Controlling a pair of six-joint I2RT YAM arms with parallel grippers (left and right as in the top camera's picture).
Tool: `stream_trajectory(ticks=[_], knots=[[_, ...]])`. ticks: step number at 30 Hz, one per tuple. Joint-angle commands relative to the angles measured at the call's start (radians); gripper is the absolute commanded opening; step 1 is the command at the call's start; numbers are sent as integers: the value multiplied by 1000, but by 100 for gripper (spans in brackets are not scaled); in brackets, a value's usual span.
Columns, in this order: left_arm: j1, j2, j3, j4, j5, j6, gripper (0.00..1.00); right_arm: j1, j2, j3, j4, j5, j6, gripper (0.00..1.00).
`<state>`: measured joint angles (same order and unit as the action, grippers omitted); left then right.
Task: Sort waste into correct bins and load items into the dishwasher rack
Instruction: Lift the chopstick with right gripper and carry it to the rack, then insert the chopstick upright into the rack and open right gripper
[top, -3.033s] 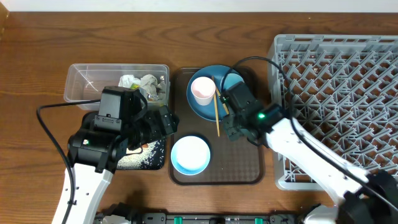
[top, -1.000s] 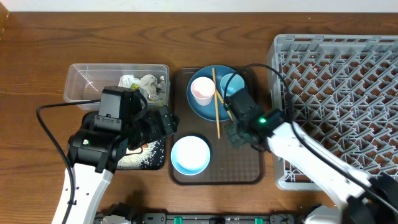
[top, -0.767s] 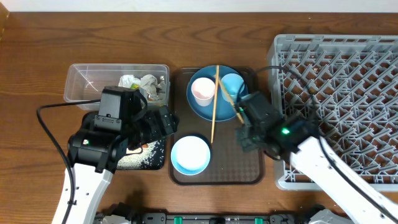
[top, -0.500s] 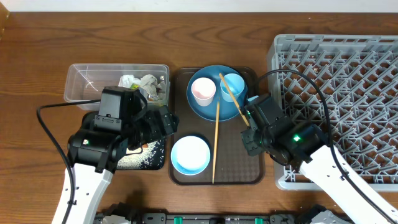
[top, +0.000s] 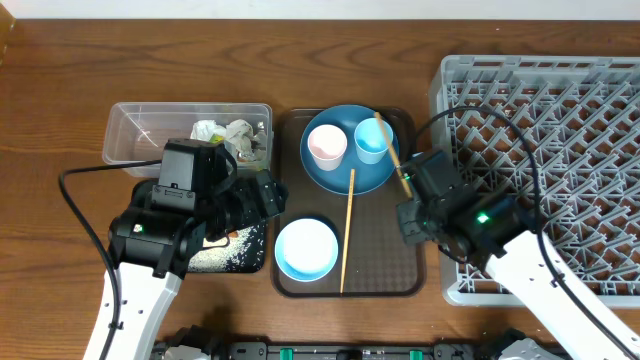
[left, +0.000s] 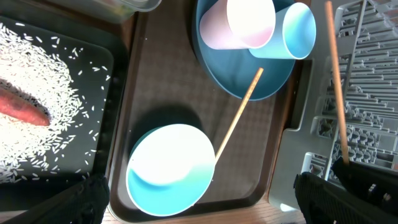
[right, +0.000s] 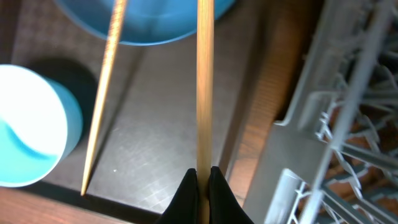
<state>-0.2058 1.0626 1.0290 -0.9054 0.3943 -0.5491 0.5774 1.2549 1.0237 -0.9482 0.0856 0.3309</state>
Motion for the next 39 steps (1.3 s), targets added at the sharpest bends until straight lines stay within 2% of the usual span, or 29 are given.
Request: stream_trajectory(ticks=[1,10,16,39], knots=[[-3,2,7,0,10,6,98,-44,-48,5,-10,15,39,1],[-3,2,7,0,10,6,98,-216,-204,8,-150,39,20,1],[-3,2,7,0,10,6,98,-313,-198,5,-205,42,-10,1],[-3,2,7,0,10,6,98,-323,14,1,-135,90,-49,3]])
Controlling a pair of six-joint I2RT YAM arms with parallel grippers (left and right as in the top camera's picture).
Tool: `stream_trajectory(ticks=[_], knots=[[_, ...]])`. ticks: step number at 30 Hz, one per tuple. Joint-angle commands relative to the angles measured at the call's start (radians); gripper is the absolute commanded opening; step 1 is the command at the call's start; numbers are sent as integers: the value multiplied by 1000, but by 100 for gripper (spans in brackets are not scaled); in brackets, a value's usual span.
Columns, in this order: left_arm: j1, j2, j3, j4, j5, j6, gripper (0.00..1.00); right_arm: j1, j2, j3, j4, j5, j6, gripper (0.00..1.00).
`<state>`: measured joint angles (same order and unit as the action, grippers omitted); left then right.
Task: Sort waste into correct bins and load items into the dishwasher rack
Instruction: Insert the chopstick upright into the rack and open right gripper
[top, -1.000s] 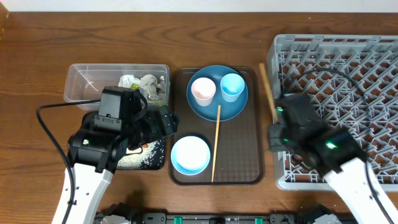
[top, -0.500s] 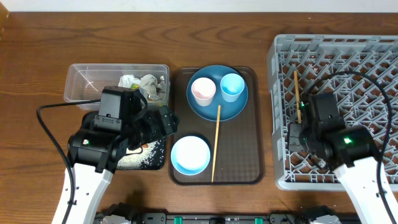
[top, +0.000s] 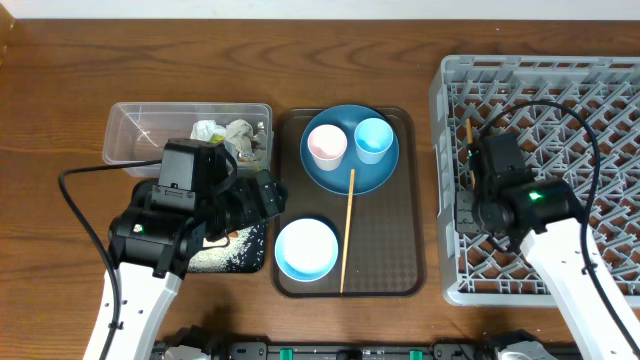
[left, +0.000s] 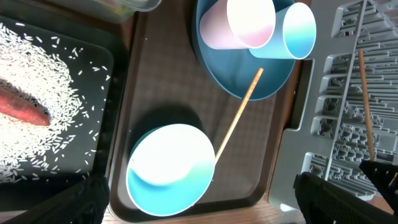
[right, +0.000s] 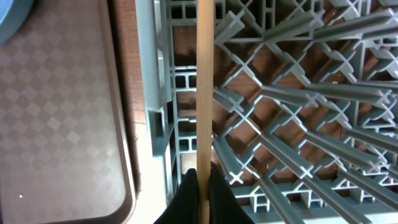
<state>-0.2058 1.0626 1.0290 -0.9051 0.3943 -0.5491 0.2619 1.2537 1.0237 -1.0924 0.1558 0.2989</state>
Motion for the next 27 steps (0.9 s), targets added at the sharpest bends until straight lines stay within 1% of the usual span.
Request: stream_trajectory(ticks=[1,8,14,15,16,20,21,23,27], knots=[[-3,2,7,0,10,6,98,-8,21,1,13,20,-20,3],[-3,2,7,0,10,6,98,-8,70,1,27,12,-35,3],[-3,2,7,0,10,6,98,-8,105,1,34,12,-35,6],[-3,2,7,0,10,6,98,-8,107,1,34,12,-35,9],[-3,2,7,0,10,6,98,-8,107,1,34,12,-35,14],[-3,2,7,0,10,6,98,-8,107,1,31,12,-35,41],[-3,2,7,0,10,6,98,-8,107,1,25,12,-35,46],[-3,2,7,0,10,6,98,-8,106,1,9,12,-35,49],[-3,2,7,0,10,6,98,-8,99,5,-29,7,-35,49]])
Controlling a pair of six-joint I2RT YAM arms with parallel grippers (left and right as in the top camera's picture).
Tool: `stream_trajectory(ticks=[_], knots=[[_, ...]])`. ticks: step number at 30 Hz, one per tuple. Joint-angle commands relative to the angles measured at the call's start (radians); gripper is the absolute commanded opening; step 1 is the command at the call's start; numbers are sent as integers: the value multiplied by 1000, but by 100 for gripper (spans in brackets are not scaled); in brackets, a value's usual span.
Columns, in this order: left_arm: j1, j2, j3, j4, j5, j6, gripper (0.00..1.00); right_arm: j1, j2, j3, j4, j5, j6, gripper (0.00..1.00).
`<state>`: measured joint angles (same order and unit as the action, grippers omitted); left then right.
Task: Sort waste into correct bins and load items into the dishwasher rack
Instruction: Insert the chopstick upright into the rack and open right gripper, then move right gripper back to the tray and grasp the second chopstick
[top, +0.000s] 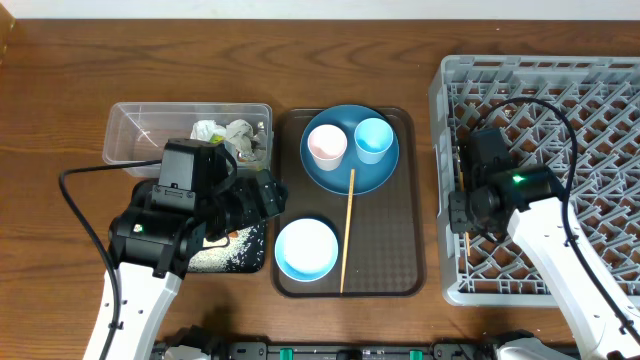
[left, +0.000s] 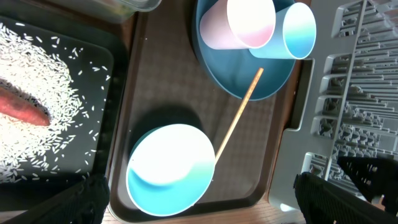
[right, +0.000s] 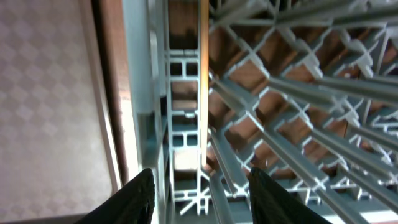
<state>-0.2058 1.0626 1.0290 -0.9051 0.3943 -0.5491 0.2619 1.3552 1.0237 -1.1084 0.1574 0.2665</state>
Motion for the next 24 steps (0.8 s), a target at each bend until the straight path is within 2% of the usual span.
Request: stream_trajectory(ticks=[1,7,12,13,14,15,16,19,21,22,23,24], knots=[[-3,2,7,0,10,6,98,-8,-7,8,-18,-4,-2,49],[-3,2,7,0,10,6,98,-7,-63,106,-70,-164,-6,49],[-3,2,7,0,10,6,98,-6,-120,180,-52,-437,-6,57],[-3,2,7,0,10,6,98,-6,-132,182,-34,-490,-6,62],[-3,2,7,0,10,6,98,-6,-142,180,-19,-530,-5,71],[-3,2,7,0,10,6,98,-5,-148,177,-4,-571,0,90],[-3,2,7,0,10,6,98,-5,-151,173,4,-597,21,99],[-3,2,7,0,10,6,98,13,-150,154,17,-619,106,99],[-3,2,7,0,10,6,98,35,-146,140,25,-618,114,99],[-3,2,7,0,10,6,98,50,-143,133,30,-618,115,96],[-3,2,7,0,10,6,98,71,-137,125,42,-618,115,82],[-3,2,7,0,10,6,98,86,-133,121,51,-618,115,77]])
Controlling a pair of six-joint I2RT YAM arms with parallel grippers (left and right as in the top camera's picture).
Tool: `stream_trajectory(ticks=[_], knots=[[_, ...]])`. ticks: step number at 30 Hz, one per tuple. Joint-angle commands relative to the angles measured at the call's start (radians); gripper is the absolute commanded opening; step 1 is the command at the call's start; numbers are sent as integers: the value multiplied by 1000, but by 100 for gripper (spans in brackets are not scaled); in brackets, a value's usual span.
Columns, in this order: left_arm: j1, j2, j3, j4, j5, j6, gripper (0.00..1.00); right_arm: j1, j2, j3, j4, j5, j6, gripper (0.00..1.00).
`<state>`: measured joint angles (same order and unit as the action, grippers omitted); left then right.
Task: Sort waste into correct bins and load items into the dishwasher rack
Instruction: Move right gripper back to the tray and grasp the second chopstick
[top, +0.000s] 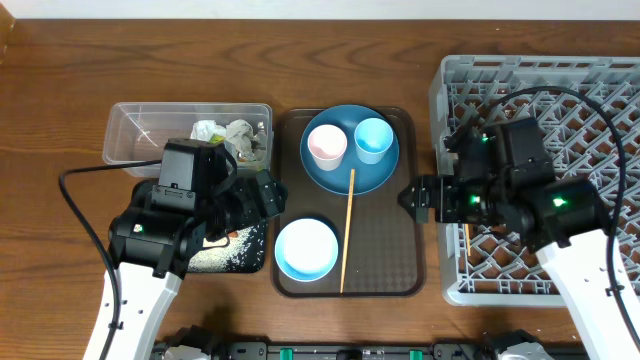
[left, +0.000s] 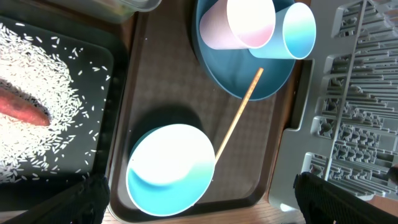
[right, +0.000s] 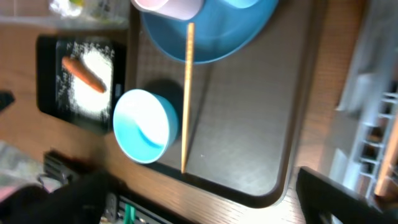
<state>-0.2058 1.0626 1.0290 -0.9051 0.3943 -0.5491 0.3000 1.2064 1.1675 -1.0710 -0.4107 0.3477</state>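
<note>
A brown tray (top: 385, 260) holds a blue plate (top: 350, 170) with a pink cup (top: 326, 146) and a blue cup (top: 373, 139), a blue bowl (top: 306, 249) and one wooden chopstick (top: 347, 230). Another chopstick (top: 466, 238) lies in the grey rack (top: 560, 90) by its left wall. My right gripper (top: 418, 197) hangs open and empty between tray and rack. In the right wrist view, the chopstick (right: 186, 99) and the bowl (right: 146, 124) lie below it. My left gripper (top: 272, 195) is open and empty over the tray's left edge; the bowl (left: 171, 168) shows between its fingers.
A clear bin (top: 150, 130) with crumpled paper (top: 235, 135) stands at the back left. A black tray (left: 50, 106) with spilled rice and an orange-red piece (left: 22, 109) lies left of the brown tray. The rack fills the right side.
My right gripper, then open low over the rack's left edge with the chopstick lying there, is now higher and further left, beside the tray. The left arm has not moved.
My right gripper was shut on a chopstick over the tray's right edge. Then it held the chopstick over the rack's left side. Then it was open with the chopstick lying in the rack. Now it is away from it, empty.
</note>
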Motion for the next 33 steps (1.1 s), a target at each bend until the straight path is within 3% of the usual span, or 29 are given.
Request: stream_trajectory(ticks=[1,5,7,13,20,33], knots=[[-3,2,7,0,10,6,98,68,21,-29,29,-50,34,70],[-3,2,7,0,10,6,98,169,39,-60,119,-24,35,40],[-3,2,7,0,10,6,98,221,51,-71,152,22,59,34],[-3,2,7,0,10,6,98,371,124,-77,219,154,120,31],[-3,2,7,0,10,6,98,499,256,-77,352,183,146,21],[-3,2,7,0,10,6,98,572,460,-76,460,296,229,31]])
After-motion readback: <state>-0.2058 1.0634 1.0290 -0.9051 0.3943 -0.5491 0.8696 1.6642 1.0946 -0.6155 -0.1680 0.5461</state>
